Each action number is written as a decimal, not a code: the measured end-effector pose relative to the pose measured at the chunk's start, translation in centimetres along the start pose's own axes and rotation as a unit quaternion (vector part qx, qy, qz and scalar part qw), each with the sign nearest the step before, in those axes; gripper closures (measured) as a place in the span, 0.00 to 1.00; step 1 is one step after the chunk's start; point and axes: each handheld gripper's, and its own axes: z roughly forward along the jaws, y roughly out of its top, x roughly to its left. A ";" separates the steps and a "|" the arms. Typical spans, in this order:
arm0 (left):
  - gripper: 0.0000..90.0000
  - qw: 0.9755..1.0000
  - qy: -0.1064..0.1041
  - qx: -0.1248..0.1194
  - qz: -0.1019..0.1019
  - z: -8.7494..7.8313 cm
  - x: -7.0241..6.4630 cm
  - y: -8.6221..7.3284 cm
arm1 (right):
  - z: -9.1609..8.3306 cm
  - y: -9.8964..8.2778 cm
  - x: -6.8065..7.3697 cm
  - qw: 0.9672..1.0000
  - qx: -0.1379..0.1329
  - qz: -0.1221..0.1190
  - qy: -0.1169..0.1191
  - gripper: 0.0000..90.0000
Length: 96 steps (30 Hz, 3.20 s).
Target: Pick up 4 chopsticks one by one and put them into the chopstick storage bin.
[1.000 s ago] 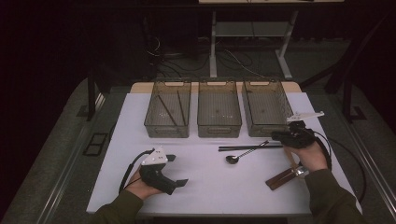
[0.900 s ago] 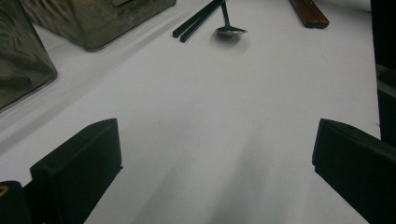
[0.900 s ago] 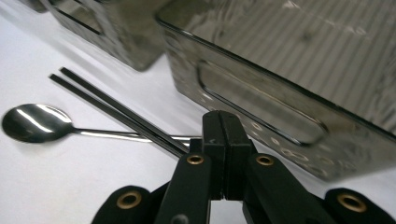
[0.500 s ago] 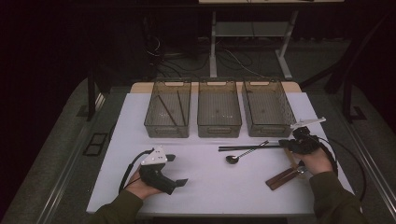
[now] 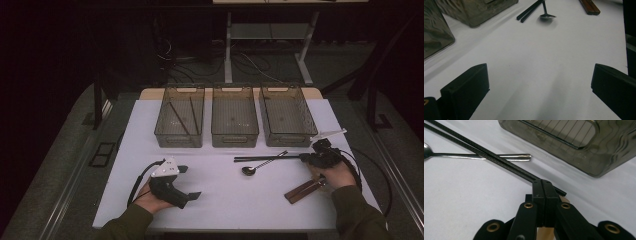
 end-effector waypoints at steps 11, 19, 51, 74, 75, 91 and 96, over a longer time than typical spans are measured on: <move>0.01 1.000 0.000 0.000 0.000 0.0 0.0 0.0 | -0.3 -0.2 -0.4 1.000 -0.001 0.010 -0.009 0.99; 0.01 1.000 -0.001 0.000 0.000 0.0 0.0 0.0 | -1.1 -0.5 -1.3 0.999 -0.010 0.028 -0.023 0.99; 0.01 1.000 0.000 0.003 0.000 0.1 0.0 0.0 | 1.2 1.1 -1.5 0.999 -0.010 0.037 -0.029 0.99; 0.01 1.000 -0.001 0.004 0.000 0.1 0.0 0.0 | 0.6 -0.1 -0.4 1.000 0.025 -0.001 -0.008 0.99; 0.01 1.000 0.000 0.004 0.000 0.1 0.0 0.0 | 0.5 -0.1 -0.4 1.000 0.026 -0.004 -0.006 0.99; 0.01 1.000 -0.001 0.005 0.000 0.1 -0.1 0.0 | -0.4 -1.5 1.5 0.998 0.033 -0.049 0.019 0.99; 0.01 1.000 -0.002 0.004 -0.001 0.2 -0.1 0.0 | -0.6 -1.7 2.1 0.997 0.037 -0.060 0.027 0.99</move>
